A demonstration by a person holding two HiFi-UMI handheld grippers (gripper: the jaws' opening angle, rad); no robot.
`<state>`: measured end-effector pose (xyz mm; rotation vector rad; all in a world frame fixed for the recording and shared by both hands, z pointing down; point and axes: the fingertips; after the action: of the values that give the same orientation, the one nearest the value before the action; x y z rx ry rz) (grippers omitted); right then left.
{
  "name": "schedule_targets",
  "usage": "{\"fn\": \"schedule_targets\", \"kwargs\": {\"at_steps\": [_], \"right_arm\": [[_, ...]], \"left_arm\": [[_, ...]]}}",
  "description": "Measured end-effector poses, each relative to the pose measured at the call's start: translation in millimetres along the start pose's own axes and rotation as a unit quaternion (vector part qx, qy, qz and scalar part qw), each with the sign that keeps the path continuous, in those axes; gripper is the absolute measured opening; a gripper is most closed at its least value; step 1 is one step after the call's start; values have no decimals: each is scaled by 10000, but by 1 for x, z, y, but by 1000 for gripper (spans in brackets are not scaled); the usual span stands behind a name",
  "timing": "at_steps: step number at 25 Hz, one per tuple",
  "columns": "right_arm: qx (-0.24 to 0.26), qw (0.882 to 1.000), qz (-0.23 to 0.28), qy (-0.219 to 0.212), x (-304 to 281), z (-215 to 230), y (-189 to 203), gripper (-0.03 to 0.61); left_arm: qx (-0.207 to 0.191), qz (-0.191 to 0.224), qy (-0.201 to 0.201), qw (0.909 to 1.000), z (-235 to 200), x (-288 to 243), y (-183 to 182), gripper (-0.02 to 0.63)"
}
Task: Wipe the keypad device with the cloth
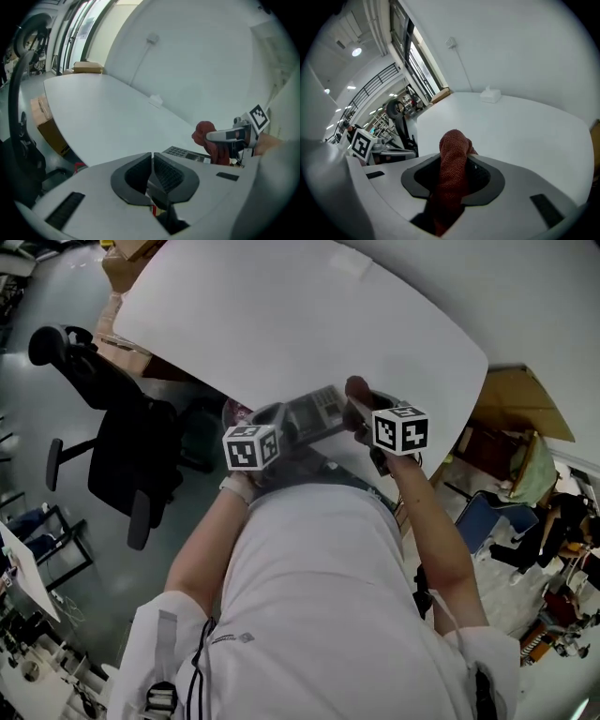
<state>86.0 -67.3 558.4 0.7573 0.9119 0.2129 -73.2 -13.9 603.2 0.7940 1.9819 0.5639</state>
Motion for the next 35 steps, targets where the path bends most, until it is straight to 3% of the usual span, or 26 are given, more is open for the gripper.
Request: {"fn": "schedule_targets", "kwargs": {"at_steps": [3, 6, 8, 9, 16, 20, 24, 35], "right_arm": [[-104, 9993, -244, -258, 10, -8, 0, 132], [-268, 9982, -413, -355, 15, -15, 7, 132], [-120, 9981, -517, -320, 16, -19, 14, 132], [3, 9980, -565, -288, 15, -21, 18, 132], [614, 9960, -643, 22, 2, -25, 32, 132], [780, 9945, -698, 78, -1, -25, 33, 132], [820, 9942, -683, 147, -6, -23, 36, 132], [458, 9957, -775, 207, -35, -9, 42, 132]], "left_arm": [[191, -246, 153, 9994, 1, 20, 10, 17], [661, -460, 368, 9961, 4, 36, 23, 22], [1079, -593, 578, 9907, 12, 40, 33, 131], [1205, -670, 674, 9881, 17, 40, 38, 150], [1413, -735, 746, 9844, 28, 33, 43, 150], [1585, -693, 980, 9800, 43, 36, 41, 150], [1599, -575, 958, 9808, 46, 33, 41, 152], [1078, -440, 1063, 9875, 42, 17, 28, 152]]}}
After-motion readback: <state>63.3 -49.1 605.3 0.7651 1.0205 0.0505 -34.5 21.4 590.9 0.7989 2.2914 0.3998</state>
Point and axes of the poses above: the fingertips, and each gripper's own axes: x backward along the fingers, z to its right, y out of its underside, and after that the axes turned 9 degrees about z, right-handed
